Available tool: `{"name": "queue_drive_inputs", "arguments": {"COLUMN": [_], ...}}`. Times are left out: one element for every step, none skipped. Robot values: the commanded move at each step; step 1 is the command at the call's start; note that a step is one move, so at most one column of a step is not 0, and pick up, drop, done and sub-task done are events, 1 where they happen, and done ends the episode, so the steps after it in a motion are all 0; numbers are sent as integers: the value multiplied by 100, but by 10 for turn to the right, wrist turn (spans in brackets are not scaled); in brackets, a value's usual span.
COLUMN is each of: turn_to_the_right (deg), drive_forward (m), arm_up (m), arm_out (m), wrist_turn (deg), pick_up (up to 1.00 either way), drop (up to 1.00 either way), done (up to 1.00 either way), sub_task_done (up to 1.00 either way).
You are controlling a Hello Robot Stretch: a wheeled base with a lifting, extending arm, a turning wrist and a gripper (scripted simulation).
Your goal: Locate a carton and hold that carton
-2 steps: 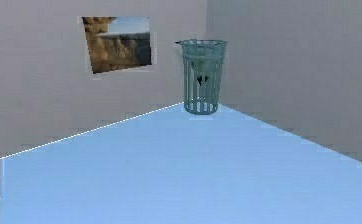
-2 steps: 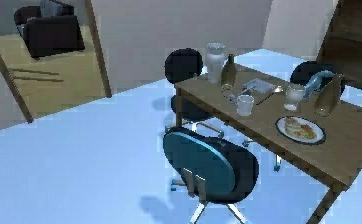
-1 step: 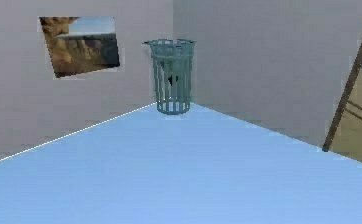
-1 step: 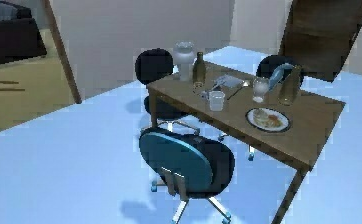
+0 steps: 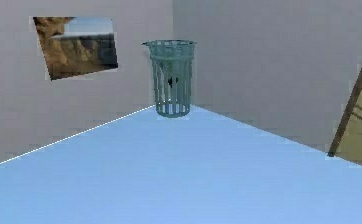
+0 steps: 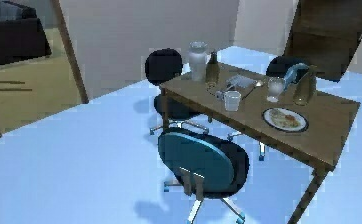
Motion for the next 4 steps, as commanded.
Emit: {"name": "queue_drive_inputs", "arguments": {"turn_to_the_right": [420, 0, 330, 0], "drive_forward": [0, 80, 0, 15], "arm_up": [0, 0, 0, 0], "arm_out": [0, 0, 0, 0], "wrist_turn": [0, 0, 0, 0], "pick_up": [0, 0, 0, 0], "drop": [0, 0, 0, 0], "done": [0, 0, 0, 0], "sub_task_done": [0, 0, 0, 0]}}
